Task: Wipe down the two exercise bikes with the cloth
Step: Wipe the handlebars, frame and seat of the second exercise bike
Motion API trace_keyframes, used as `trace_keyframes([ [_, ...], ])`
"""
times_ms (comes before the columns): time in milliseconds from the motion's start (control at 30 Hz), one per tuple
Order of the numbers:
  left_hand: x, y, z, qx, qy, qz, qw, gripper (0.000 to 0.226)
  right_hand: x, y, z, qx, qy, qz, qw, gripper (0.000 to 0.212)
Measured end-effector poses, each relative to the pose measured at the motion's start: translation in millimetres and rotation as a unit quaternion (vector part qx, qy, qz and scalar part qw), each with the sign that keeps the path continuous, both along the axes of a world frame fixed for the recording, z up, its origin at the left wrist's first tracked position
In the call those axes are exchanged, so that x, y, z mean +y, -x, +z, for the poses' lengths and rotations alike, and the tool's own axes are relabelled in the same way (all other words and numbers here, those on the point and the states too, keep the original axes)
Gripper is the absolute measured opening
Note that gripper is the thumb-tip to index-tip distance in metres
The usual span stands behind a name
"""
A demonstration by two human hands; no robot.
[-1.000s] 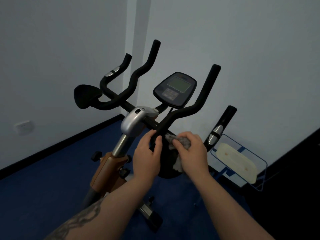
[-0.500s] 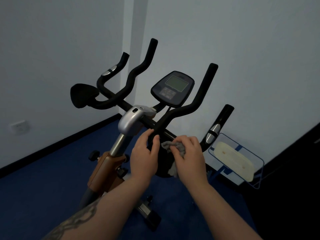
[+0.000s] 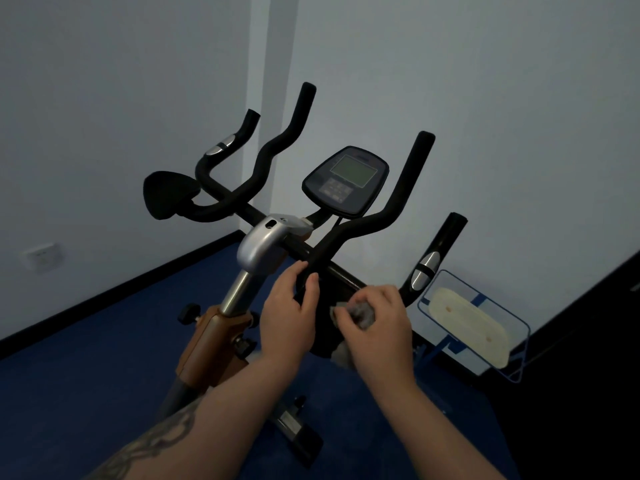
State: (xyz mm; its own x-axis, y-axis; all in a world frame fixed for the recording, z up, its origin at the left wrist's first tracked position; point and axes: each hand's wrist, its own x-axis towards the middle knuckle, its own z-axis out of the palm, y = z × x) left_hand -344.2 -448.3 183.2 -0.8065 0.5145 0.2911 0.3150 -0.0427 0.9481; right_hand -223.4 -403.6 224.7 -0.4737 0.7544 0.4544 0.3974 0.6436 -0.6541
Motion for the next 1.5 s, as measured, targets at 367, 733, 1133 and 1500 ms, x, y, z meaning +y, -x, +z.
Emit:
trace_keyframes([
  [367,0.0,0.0,2.1,0.002,0.003,0.004,1.0,0.035,10.9,6.9,7.9,0.003,0.049,0.041,0.998,0.018],
  [733,-0.6,-0.7,2.9,-0.009,-0.002,0.006,1.0,0.03,21.2,12.6,17.9,-0.047,0.027,0.071,0.996,0.014],
  [1133,-0.9,-1.7,4.3,-0.003,-0.003,0.003,1.0,0.028,17.4,9.3,15.4,-0.035,0.027,0.044,0.998,0.013],
  [1500,-0.5,-0.5,4.1,0.003,-0.004,-0.003,1.0,0.032,10.5,4.1,8.5,-0.039,0.008,0.038,0.998,0.019],
])
